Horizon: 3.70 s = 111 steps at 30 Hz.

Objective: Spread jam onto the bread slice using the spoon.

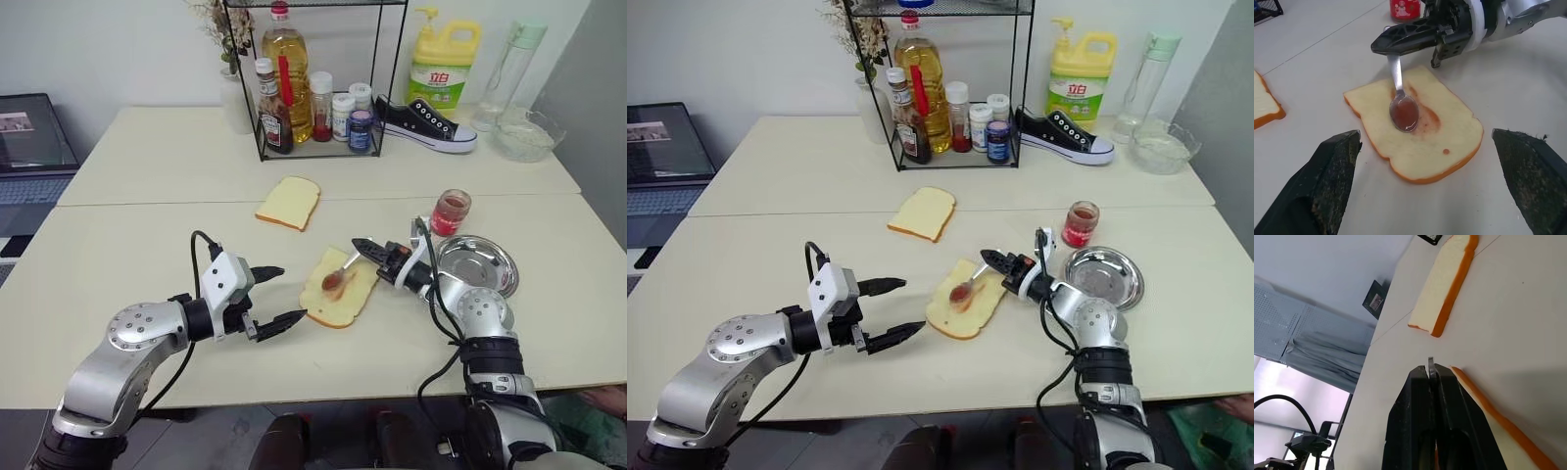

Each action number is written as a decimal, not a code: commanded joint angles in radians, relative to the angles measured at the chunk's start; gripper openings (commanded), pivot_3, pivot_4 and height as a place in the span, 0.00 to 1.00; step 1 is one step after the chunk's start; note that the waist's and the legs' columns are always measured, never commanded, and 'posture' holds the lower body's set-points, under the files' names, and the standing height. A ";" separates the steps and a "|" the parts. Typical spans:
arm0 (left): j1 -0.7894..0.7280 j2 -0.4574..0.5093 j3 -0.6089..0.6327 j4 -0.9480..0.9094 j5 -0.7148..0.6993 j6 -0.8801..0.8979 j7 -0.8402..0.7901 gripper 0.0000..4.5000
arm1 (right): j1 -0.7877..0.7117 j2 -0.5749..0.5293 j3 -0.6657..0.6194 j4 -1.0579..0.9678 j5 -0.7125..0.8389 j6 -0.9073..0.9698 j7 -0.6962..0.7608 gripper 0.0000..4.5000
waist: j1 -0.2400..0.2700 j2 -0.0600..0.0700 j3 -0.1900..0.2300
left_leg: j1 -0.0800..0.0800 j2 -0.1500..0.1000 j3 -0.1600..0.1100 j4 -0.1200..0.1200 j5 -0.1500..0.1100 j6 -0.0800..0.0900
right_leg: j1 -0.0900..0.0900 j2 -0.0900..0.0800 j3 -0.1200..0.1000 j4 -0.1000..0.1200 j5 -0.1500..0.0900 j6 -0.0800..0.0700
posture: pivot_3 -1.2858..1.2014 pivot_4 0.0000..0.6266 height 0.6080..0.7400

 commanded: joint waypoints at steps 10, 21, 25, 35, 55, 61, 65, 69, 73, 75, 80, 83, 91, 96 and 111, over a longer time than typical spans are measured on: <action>-0.020 -0.002 -0.005 -0.022 -0.006 -0.012 0.000 1.00 | -0.032 -0.033 -0.086 0.042 -0.035 -0.058 -0.060 0.00 | 0.004 0.000 0.000 | 0.000 0.000 0.000 0.001 0.000 0.000 | 0.001 0.000 0.000 0.000 0.000 0.000 | 0.52 0.24 1.00; -0.025 -0.001 -0.006 -0.018 -0.006 -0.011 -0.013 1.00 | 0.032 -0.050 -0.183 -0.132 0.178 0.136 -0.075 0.00 | 0.003 0.000 0.000 | -0.001 0.000 0.000 0.000 0.000 0.000 | 0.001 0.000 0.000 0.000 0.000 0.000 | 0.52 0.24 1.00; -0.023 -0.001 -0.009 -0.020 -0.005 -0.011 -0.014 1.00 | 0.069 -0.054 -0.159 -0.165 0.183 0.164 -0.070 0.00 | 0.001 0.000 0.000 | 0.000 0.000 0.000 0.000 0.000 0.000 | 0.000 0.000 0.000 0.000 0.000 0.000 | 0.52 0.24 1.00; -0.005 0.008 0.000 -0.038 -0.008 -0.005 -0.010 1.00 | 0.106 -0.029 -0.051 -0.174 0.122 0.145 -0.045 0.00 | 0.001 0.000 0.000 | -0.001 0.000 0.000 0.000 0.000 0.000 | -0.001 0.000 0.000 0.000 0.000 0.000 | 0.52 0.24 1.00; -0.022 0.003 -0.012 -0.018 0.001 -0.017 -0.017 1.00 | 0.033 -0.131 -0.090 -0.045 0.027 0.030 -0.001 0.00 | 0.003 0.000 0.000 | 0.000 0.000 0.000 0.000 0.000 0.000 | 0.000 0.000 0.000 0.000 0.000 0.000 | 0.52 0.24 1.00; -0.032 0.005 -0.013 -0.012 0.001 -0.017 -0.023 1.00 | 0.025 -0.113 -0.130 -0.071 0.094 0.063 -0.020 0.00 | 0.003 0.000 0.000 | -0.001 0.000 0.000 0.000 0.000 0.000 | 0.000 0.000 0.000 0.000 0.000 0.000 | 0.52 0.24 1.00; -0.040 0.009 -0.011 -0.012 -0.004 -0.013 -0.028 1.00 | 0.023 -0.066 -0.188 -0.162 0.240 0.154 -0.085 0.00 | 0.001 0.000 0.000 | -0.001 0.000 0.000 0.000 0.000 0.000 | 0.000 0.000 0.000 0.000 0.000 0.000 | 0.52 0.24 1.00; -0.089 0.007 -0.013 -0.001 -0.001 -0.020 -0.038 1.00 | 0.018 -0.034 -0.241 -0.263 0.370 0.196 -0.221 0.00 | 0.002 0.000 0.000 | -0.001 0.000 0.000 0.000 0.000 0.000 | -0.001 0.000 0.000 0.000 0.000 0.000 | 0.52 0.24 1.00; -0.194 -0.012 -0.050 0.021 -0.002 -0.012 -0.049 1.00 | 0.032 -0.066 -0.283 -0.374 0.484 0.204 -0.358 0.00 | 0.007 0.000 0.000 | -0.002 -0.001 0.000 0.001 0.000 0.000 | 0.000 0.000 0.000 0.000 0.000 0.000 | 0.52 0.24 1.00; -0.250 -0.027 -0.081 0.045 0.004 -0.012 -0.055 1.00 | 0.046 -0.091 -0.306 -0.417 0.539 0.191 -0.426 0.00 | 0.007 0.000 0.000 | -0.002 -0.001 0.000 0.001 0.000 0.000 | 0.000 0.000 0.000 -0.001 0.000 0.000 | 0.52 0.24 1.00; -0.417 -0.109 -0.195 0.148 0.033 -0.027 -0.093 1.00 | 0.107 -0.176 -0.375 -0.525 0.626 0.121 -0.581 0.00 | 0.004 -0.001 0.001 | -0.002 -0.001 0.000 0.000 0.000 0.000 | 0.000 0.000 0.000 -0.001 0.000 0.000 | 0.52 0.24 1.00; -0.505 -0.175 -0.255 0.232 0.080 -0.062 -0.098 1.00 | 0.150 -0.221 -0.401 -0.580 0.646 0.069 -0.651 0.00 | 0.003 -0.001 0.001 | -0.002 -0.001 0.001 0.000 0.000 0.000 | 0.000 0.002 0.000 -0.001 0.000 0.000 | 0.52 0.24 1.00; -0.676 -0.385 -0.381 0.463 0.185 -0.179 -0.121 1.00 | 0.331 -0.349 -0.487 -0.693 0.661 -0.057 -0.748 0.00 | 0.000 -0.002 0.001 | -0.003 -0.001 0.002 0.000 0.000 0.001 | 0.000 0.003 0.001 -0.001 0.000 0.000 | 0.52 0.24 1.00; -0.723 -0.496 -0.405 0.633 0.218 -0.282 -0.137 1.00 | 0.443 -0.344 -0.516 -0.598 0.476 -0.180 -0.687 0.00 | 0.004 -0.001 0.001 | -0.002 0.000 0.002 0.001 -0.001 0.001 | 0.001 0.006 0.002 -0.001 0.000 0.000 | 0.52 0.24 1.00; -0.622 -0.530 -0.434 0.561 0.250 -0.264 -0.157 1.00 | 0.342 -0.330 -0.418 -0.145 0.259 -0.290 -0.326 0.00 | 0.003 0.001 0.000 | 0.000 0.001 0.004 0.001 -0.001 0.001 | 0.001 0.007 0.005 -0.001 0.000 0.001 | 0.52 0.24 1.00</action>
